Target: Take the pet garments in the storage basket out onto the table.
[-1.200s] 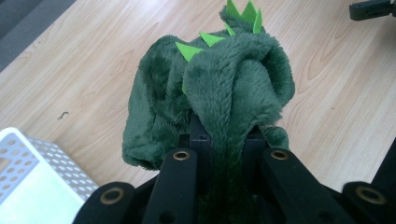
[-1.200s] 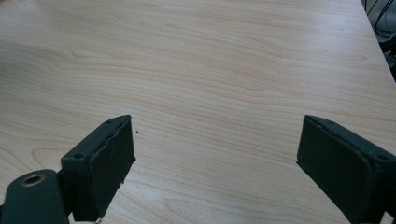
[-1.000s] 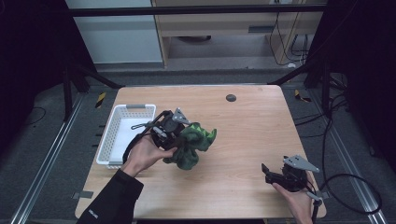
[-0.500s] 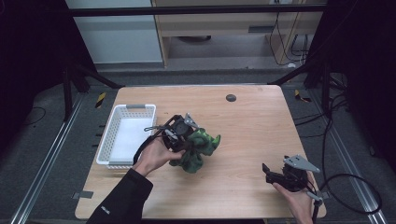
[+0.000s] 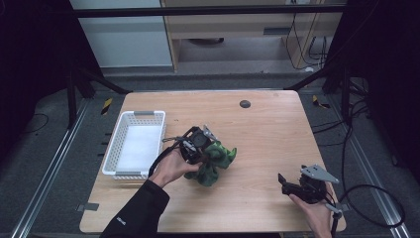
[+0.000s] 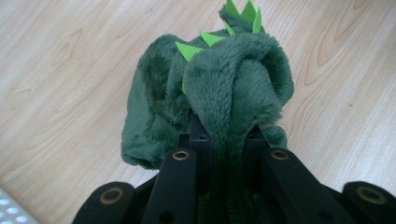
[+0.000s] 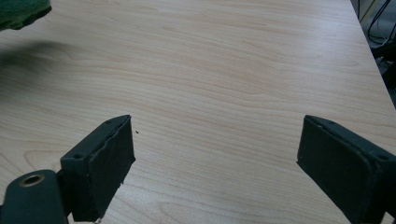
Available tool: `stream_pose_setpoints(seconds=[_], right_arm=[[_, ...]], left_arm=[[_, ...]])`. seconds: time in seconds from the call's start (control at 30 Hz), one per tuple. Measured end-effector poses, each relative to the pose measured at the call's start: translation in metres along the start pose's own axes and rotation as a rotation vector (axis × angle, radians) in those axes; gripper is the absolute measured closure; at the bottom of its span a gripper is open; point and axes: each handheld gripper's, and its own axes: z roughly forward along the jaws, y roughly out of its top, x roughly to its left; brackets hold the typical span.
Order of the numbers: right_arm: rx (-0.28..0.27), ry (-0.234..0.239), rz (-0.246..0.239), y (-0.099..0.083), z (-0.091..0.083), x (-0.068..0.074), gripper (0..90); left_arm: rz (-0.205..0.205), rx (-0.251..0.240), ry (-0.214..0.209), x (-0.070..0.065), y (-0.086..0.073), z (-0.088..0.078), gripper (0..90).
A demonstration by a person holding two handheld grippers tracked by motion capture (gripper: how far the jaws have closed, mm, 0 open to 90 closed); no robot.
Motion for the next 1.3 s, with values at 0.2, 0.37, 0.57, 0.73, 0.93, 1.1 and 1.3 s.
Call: stream_pose_setpoints(seconds=[0.2, 0.37, 0.57, 0.73, 0.93, 1.1, 1.3], right_arm=[[0.000, 0.002, 0.000, 0.000, 0.000, 0.000, 10.8], [0.000, 0.003, 0.000, 0.000, 0.000, 0.000, 10.8], [0.001, 0.004, -0.002, 0.000, 0.000, 0.001, 10.8], [0.002, 0.003, -0.005, 0.000, 0.001, 0.001, 10.8], [0.002, 0.003, -0.006, 0.000, 0.001, 0.001, 10.8], [0.002, 0.004, -0.008, 0.000, 0.001, 0.001, 10.8], [0.004, 0.004, -0.005, -0.001, 0.000, 0.001, 10.8]], left_arm=[[-0.001, 0.011, -0.005, -0.001, 0.000, 0.015, 80.1], [-0.005, 0.029, -0.006, -0.001, 0.000, 0.024, 79.2], [-0.016, 0.039, -0.012, -0.001, -0.002, 0.034, 77.1], [-0.017, 0.036, -0.017, -0.001, -0.003, 0.040, 73.1], [-0.024, 0.031, -0.022, 0.000, -0.004, 0.041, 67.9], [-0.023, 0.024, -0.017, -0.001, -0.005, 0.043, 61.0], [-0.023, -0.005, -0.023, -0.001, -0.010, 0.043, 49.5]])
